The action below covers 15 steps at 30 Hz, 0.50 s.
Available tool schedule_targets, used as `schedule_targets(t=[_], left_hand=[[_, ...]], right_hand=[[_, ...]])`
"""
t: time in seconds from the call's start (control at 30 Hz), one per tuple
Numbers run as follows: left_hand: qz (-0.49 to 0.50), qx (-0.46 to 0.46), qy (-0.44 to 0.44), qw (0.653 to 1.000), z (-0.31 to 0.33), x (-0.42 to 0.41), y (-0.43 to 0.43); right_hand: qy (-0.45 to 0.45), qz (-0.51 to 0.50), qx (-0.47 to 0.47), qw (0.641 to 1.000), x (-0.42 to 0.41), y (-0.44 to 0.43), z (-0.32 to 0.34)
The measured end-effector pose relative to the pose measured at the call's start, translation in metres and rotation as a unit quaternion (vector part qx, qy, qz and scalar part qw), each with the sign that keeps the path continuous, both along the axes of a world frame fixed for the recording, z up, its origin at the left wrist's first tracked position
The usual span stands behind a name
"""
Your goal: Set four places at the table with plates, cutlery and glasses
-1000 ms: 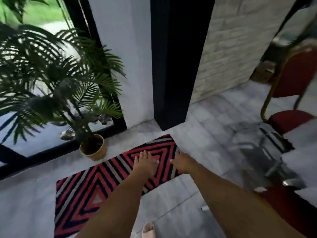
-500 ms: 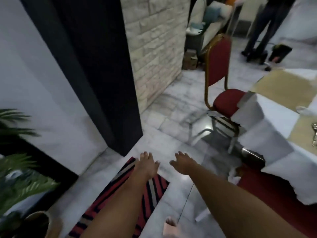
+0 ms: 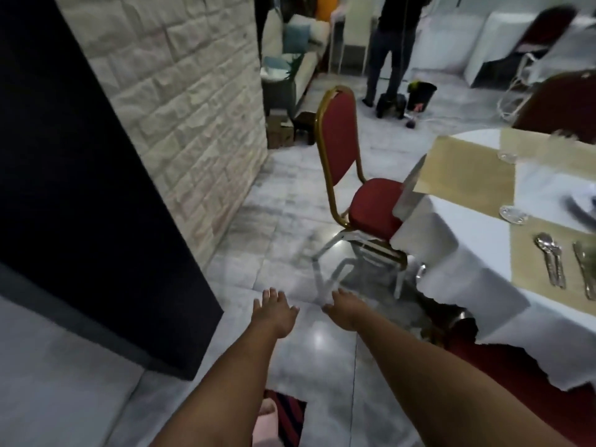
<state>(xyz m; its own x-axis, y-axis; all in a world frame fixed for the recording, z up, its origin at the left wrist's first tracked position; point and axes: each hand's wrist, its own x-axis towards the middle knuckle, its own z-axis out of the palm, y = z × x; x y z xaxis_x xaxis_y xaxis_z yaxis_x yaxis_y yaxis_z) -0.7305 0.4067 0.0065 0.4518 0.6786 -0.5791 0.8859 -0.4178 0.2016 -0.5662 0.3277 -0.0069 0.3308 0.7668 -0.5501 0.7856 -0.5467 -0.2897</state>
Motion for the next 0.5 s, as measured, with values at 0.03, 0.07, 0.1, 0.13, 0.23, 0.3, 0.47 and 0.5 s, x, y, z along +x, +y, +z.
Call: schedule_targets(t=[0.03, 0.07, 0.1, 0.13, 0.23, 0.3, 0.47, 0.5], left_hand=[[-0.02, 0.005, 0.0, 1.0, 0.002, 0.01, 0.02], [-0.036, 0.006, -0.002, 0.999, 0.005, 0.018, 0.035], [-0.052, 0.004, -0.002, 0.999, 0.009, 0.027, 0.049], [-0.07, 0.003, -0.002, 0.998, 0.012, 0.035, 0.063], [-0.118, 0.019, -0.005, 0.993, 0.02, 0.061, 0.103], [-0.145, 0.02, -0.013, 0.989, 0.025, 0.084, 0.125], [-0.224, 0.027, -0.027, 0.974, 0.023, 0.148, 0.153], [-0.236, 0.027, -0.03, 0.971, 0.019, 0.165, 0.158]], right_hand=[[-0.002, -0.022, 0.01, 1.0, 0.006, 0.013, 0.002], [-0.002, -0.044, 0.014, 0.999, 0.011, 0.023, 0.004], [-0.001, -0.064, 0.012, 0.998, 0.017, 0.034, 0.005], [0.005, -0.085, 0.005, 0.996, 0.024, 0.044, 0.005], [0.018, -0.125, 0.019, 0.992, 0.044, 0.071, 0.007], [0.008, -0.131, 0.028, 0.991, 0.06, 0.081, 0.01], [0.008, -0.192, 0.011, 0.981, 0.103, 0.093, 0.019], [0.006, -0.204, 0.008, 0.979, 0.114, 0.095, 0.019]])
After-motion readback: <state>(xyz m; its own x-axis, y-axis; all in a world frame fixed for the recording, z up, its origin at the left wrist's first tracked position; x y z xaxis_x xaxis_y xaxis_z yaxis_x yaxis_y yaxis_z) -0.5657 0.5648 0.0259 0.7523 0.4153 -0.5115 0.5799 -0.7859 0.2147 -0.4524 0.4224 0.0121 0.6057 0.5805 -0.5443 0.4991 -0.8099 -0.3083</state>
